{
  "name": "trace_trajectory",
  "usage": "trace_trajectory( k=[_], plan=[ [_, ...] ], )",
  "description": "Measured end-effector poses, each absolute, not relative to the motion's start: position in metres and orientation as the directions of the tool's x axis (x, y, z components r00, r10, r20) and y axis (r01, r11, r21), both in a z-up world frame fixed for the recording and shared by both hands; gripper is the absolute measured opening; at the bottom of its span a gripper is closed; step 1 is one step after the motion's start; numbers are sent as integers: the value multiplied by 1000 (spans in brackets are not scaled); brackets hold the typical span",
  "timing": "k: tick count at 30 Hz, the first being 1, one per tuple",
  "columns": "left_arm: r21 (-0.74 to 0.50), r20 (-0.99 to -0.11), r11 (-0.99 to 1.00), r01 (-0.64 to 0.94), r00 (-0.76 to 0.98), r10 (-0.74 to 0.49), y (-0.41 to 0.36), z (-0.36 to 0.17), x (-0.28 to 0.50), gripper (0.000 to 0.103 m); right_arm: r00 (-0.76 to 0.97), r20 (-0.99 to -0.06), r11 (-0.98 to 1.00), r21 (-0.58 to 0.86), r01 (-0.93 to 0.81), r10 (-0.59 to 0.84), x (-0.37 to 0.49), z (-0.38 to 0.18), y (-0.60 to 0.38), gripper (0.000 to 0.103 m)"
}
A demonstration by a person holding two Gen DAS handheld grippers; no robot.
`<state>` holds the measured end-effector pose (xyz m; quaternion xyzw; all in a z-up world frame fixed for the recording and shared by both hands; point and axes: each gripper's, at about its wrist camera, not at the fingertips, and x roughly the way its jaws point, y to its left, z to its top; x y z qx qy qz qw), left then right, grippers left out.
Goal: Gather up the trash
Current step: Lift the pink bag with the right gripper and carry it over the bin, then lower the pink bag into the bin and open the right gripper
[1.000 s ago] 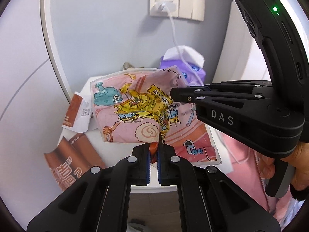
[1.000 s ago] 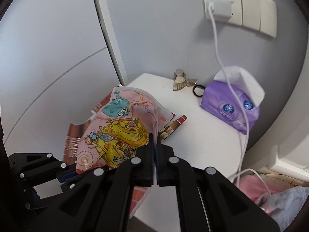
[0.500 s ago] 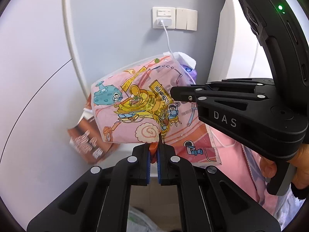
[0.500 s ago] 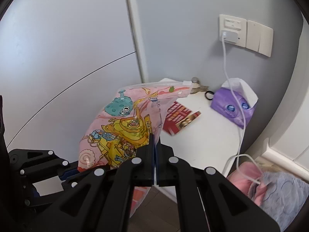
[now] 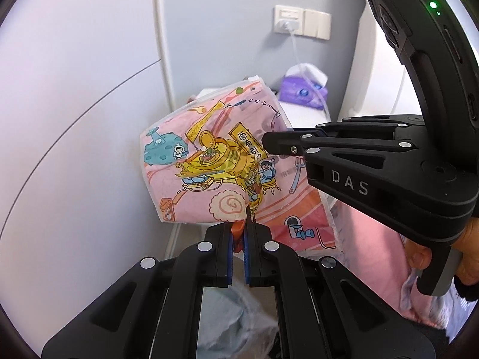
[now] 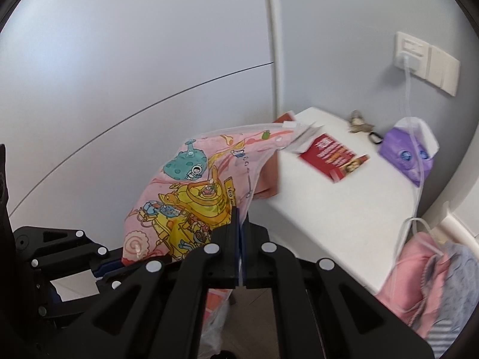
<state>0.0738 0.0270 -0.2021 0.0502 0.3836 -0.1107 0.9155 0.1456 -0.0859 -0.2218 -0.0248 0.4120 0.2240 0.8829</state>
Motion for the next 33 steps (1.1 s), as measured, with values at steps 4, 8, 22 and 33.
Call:
trace_trajectory(
  k=[4,8,22,33],
  plan=[
    [2,-731,981,196,669,-132,52,-219,52,4,522,-754,876,147,-458,399,129,-237,-57,3],
    [0,-748,988,158,656,-105,71,-235,36,4,489,-768,857,150,-492,415,117,-253,-33,3],
    [-50,-814,996,70,575,-82,112,-310,10,4,370,-834,812,150,-564,410,104,-327,12,3],
    [-115,-869,993,1,485,-101,127,-388,19,4,233,-876,690,143,-710,421,114,-398,38,3]
  ],
)
